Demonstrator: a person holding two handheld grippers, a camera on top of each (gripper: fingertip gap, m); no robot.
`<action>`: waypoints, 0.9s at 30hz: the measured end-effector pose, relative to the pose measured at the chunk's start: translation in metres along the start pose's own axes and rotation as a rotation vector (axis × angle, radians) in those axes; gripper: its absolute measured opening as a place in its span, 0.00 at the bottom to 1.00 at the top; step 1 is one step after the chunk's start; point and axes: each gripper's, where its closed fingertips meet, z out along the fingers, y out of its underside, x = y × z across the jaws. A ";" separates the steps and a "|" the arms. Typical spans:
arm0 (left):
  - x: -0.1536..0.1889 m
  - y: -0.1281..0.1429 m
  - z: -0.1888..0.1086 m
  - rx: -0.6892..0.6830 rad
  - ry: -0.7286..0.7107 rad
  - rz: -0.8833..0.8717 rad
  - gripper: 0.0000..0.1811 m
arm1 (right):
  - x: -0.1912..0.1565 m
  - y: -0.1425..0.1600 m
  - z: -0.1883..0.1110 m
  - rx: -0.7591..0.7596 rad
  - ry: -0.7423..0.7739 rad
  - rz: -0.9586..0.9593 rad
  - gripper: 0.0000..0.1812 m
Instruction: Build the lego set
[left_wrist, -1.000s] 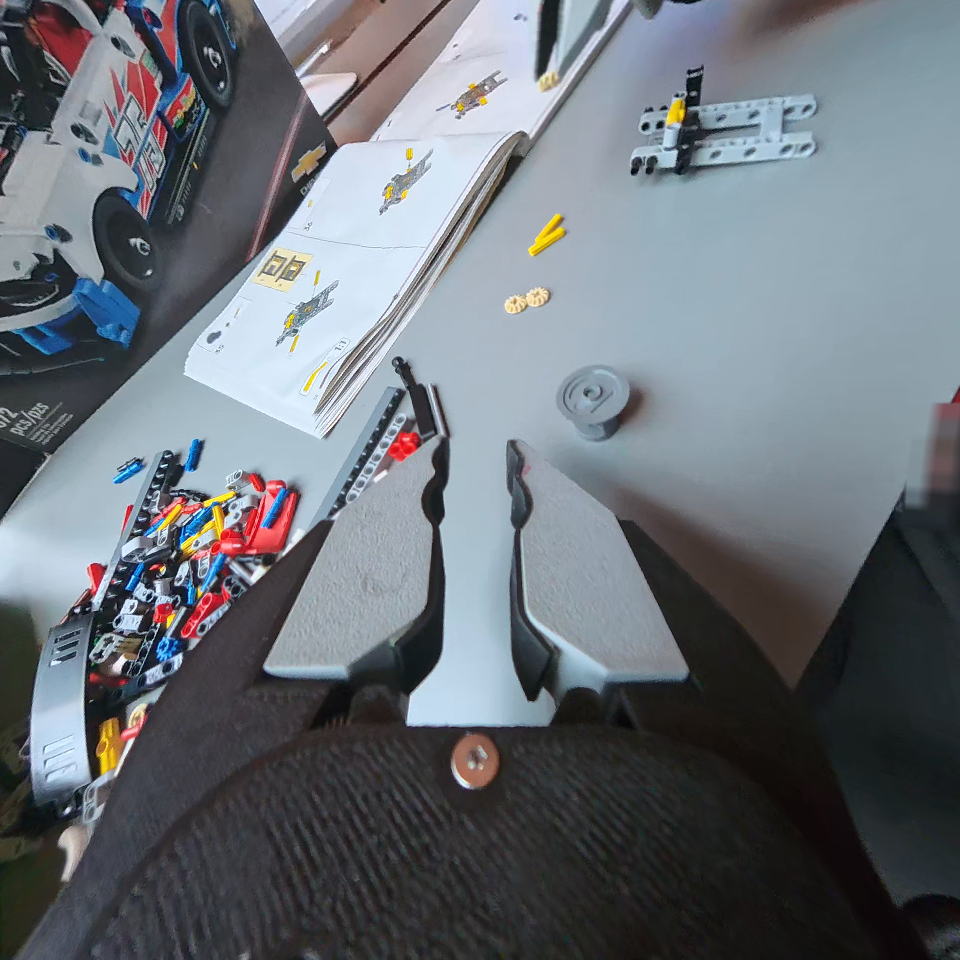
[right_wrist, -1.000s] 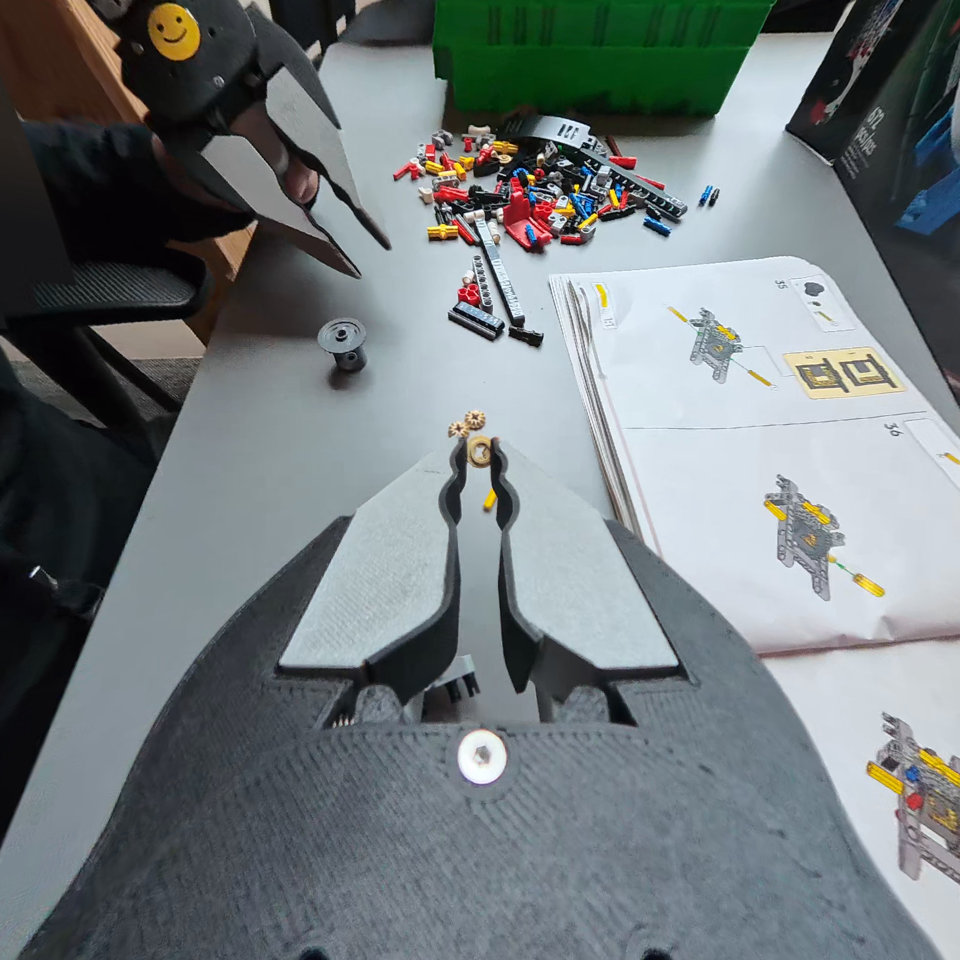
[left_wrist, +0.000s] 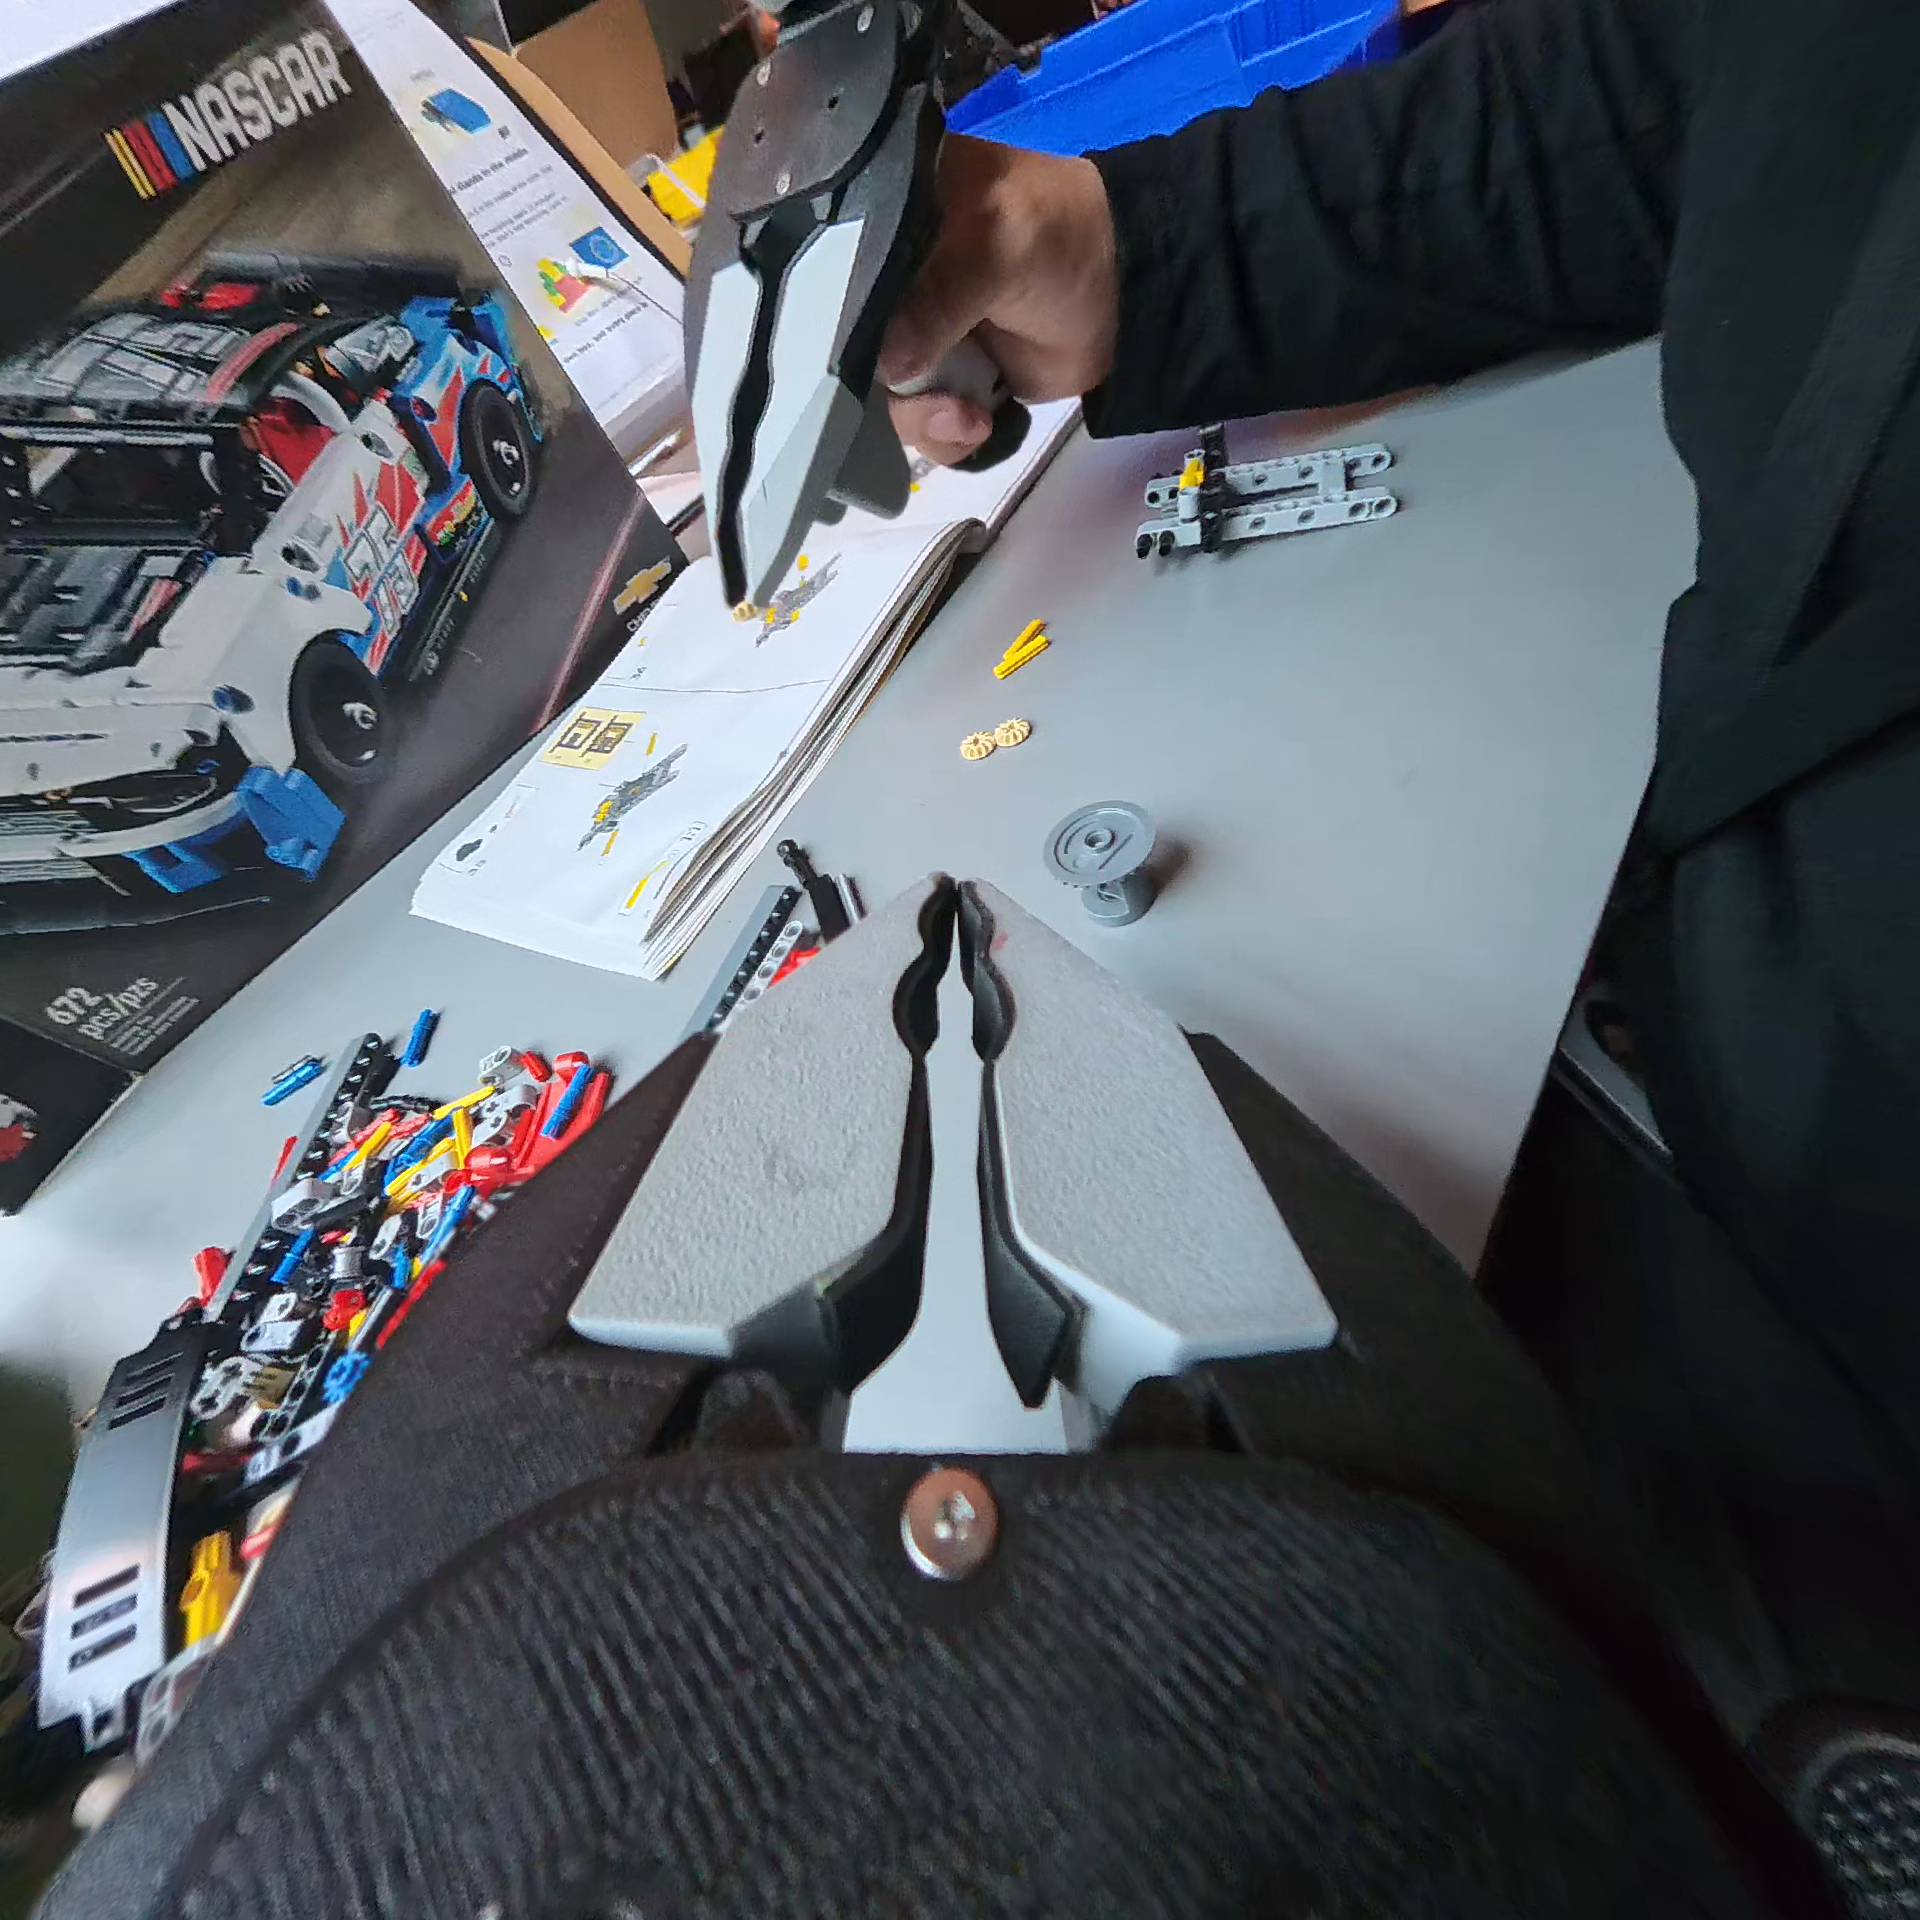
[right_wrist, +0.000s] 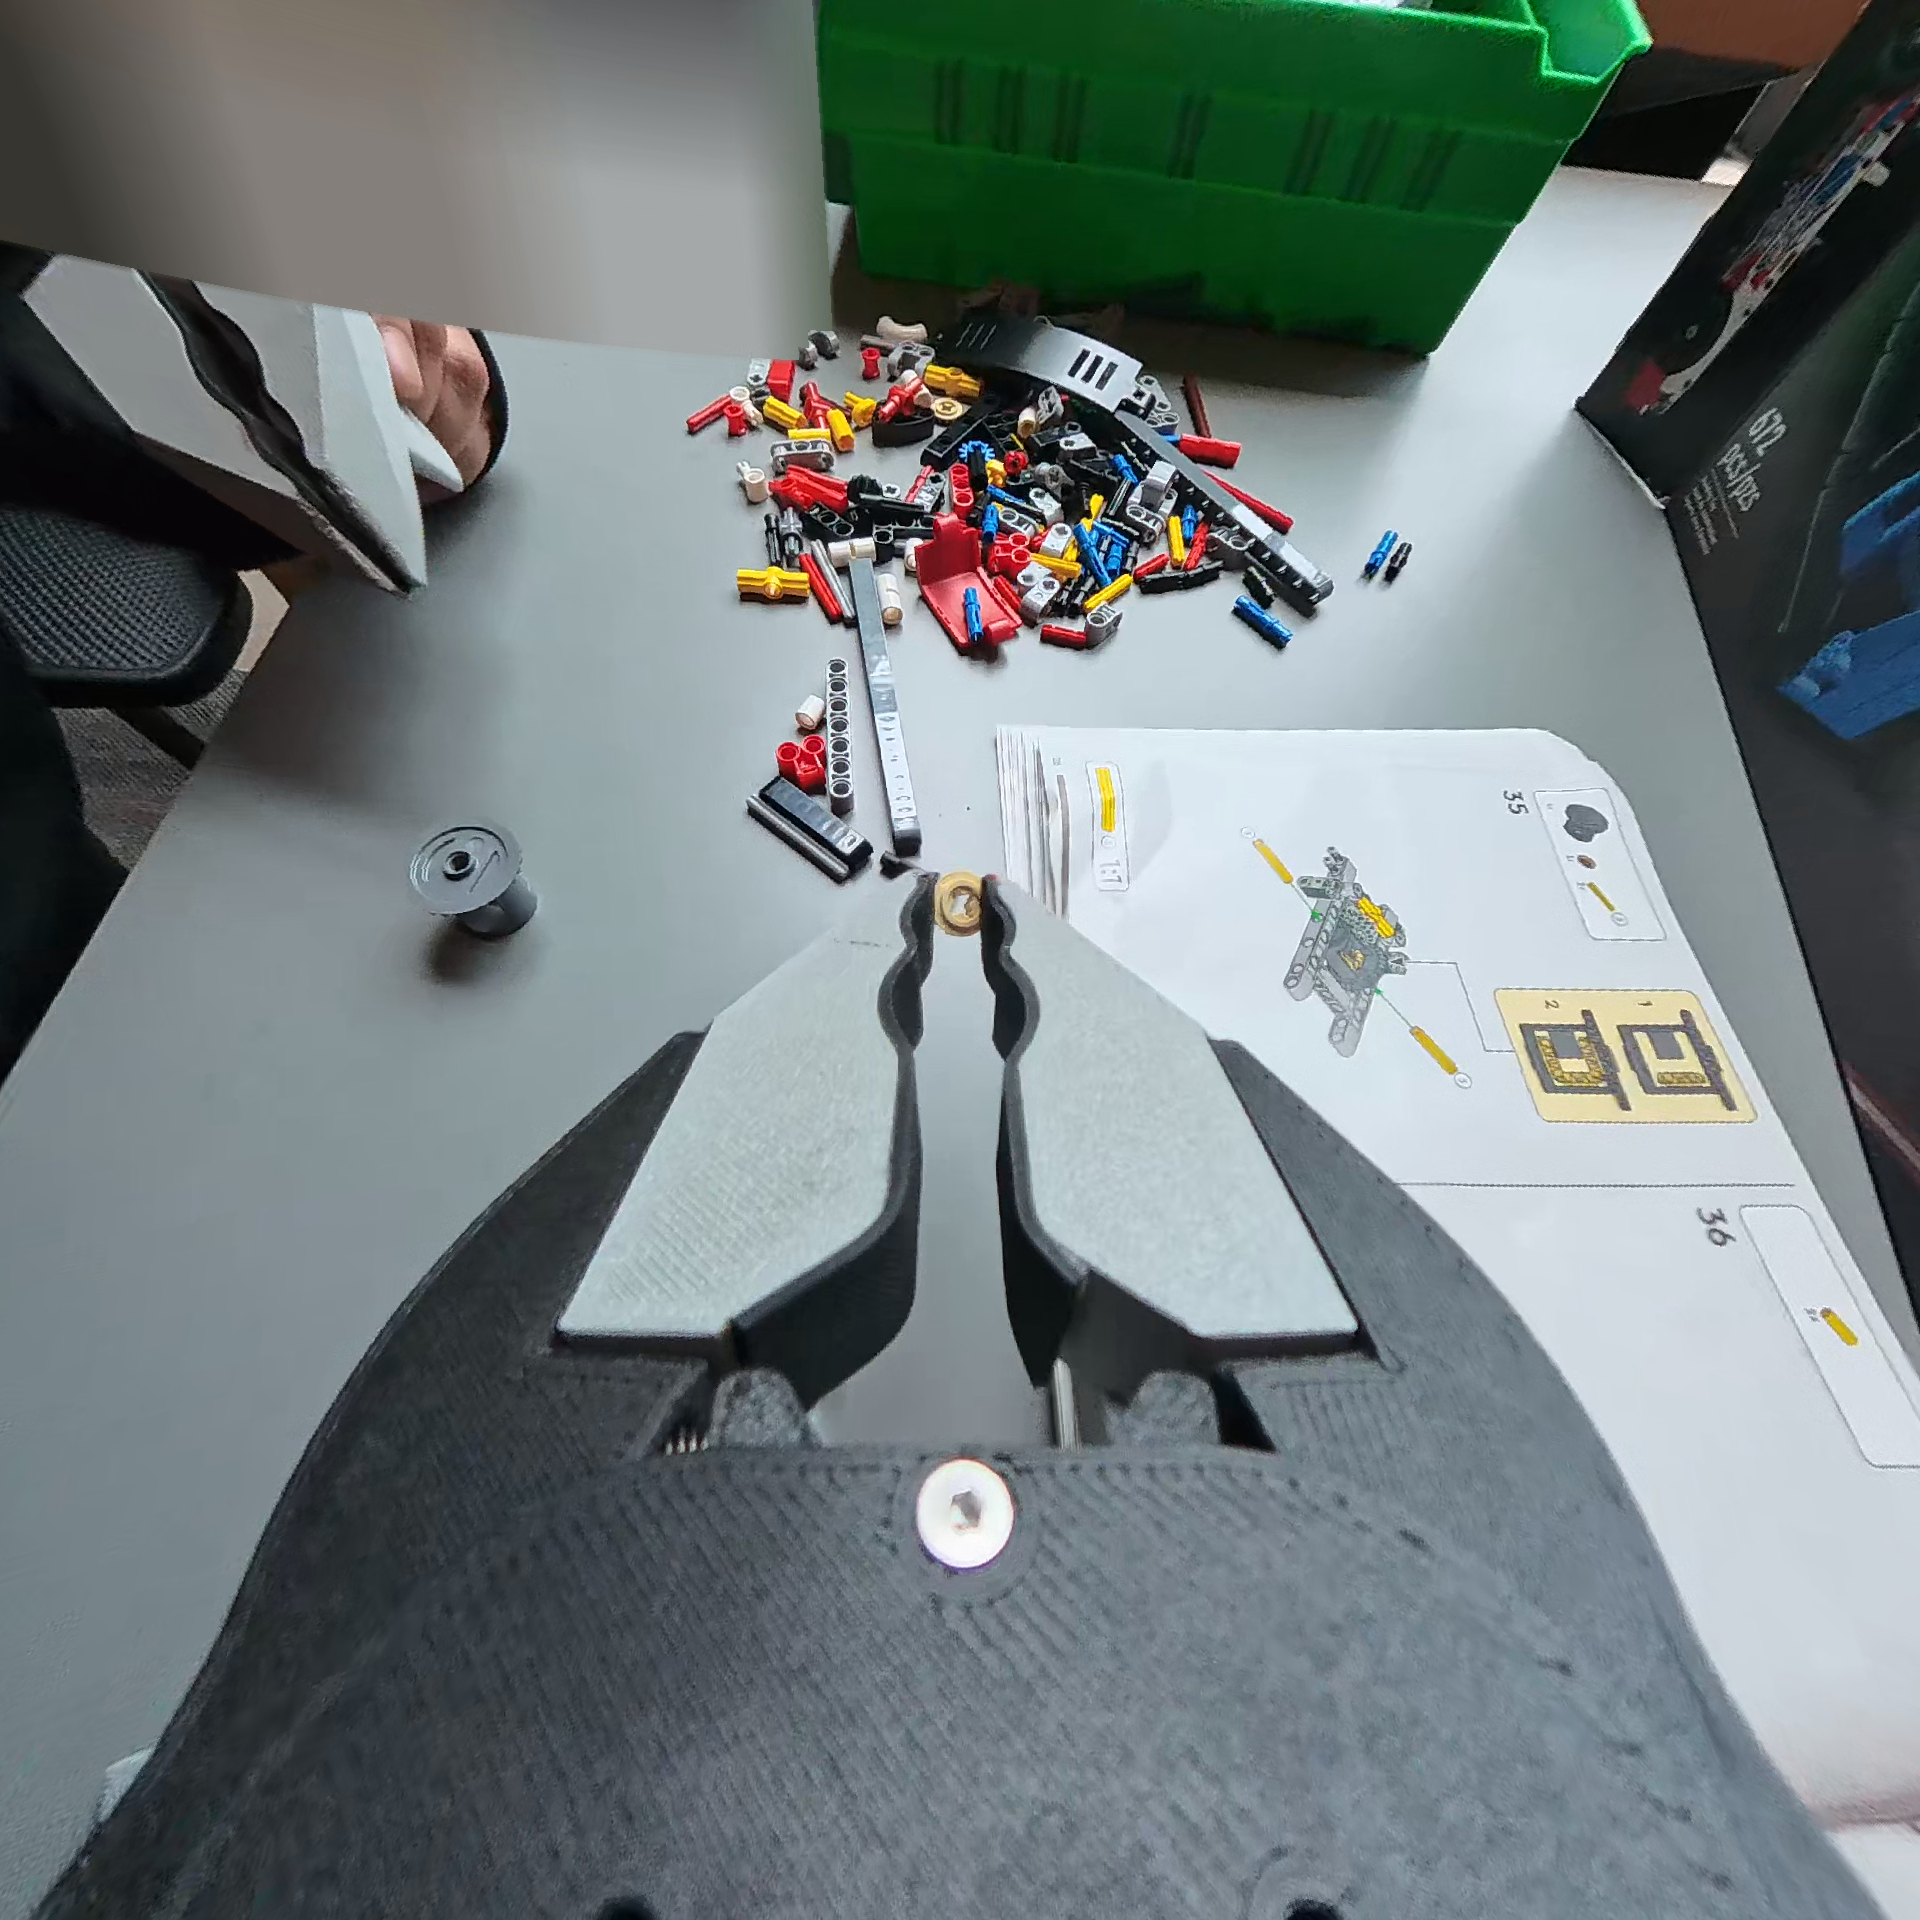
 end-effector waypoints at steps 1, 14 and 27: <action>0.000 0.000 0.000 -0.001 0.006 -0.006 0.00 | 0.000 0.002 0.000 -0.003 0.003 0.000 0.03; 0.000 0.000 -0.002 0.006 0.006 -0.015 0.00 | 0.002 0.002 -0.005 0.010 0.020 0.011 0.03; -0.001 -0.002 -0.006 0.033 0.039 -0.070 0.07 | -0.005 0.006 0.001 0.007 -0.007 0.026 0.03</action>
